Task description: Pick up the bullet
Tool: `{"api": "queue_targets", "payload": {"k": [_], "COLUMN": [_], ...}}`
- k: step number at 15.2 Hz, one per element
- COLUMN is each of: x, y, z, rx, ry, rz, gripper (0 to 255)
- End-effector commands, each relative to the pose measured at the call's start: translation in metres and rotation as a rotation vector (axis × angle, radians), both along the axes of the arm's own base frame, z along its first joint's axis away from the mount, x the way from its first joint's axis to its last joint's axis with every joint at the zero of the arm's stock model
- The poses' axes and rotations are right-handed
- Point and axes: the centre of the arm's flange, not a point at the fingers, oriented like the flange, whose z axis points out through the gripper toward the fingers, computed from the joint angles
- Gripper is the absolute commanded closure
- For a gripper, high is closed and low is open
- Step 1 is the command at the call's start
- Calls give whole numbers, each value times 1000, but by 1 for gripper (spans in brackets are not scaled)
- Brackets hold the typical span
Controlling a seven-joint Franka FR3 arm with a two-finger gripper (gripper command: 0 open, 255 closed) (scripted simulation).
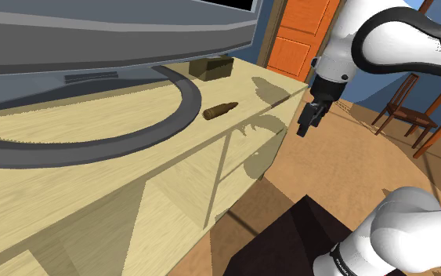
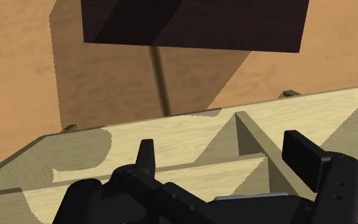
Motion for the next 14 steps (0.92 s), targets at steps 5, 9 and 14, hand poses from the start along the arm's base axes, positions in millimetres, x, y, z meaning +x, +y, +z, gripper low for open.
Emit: {"api": "queue_targets", "payload": {"k": [5, 9, 14], "x": [11, 33, 75], "y": [47, 89, 132], "z": [6, 13, 24], "rx": [22, 45, 73], "ry": [-12, -23, -38], "rz": [-260, -520, -845], "gripper": [0, 0, 0]}}
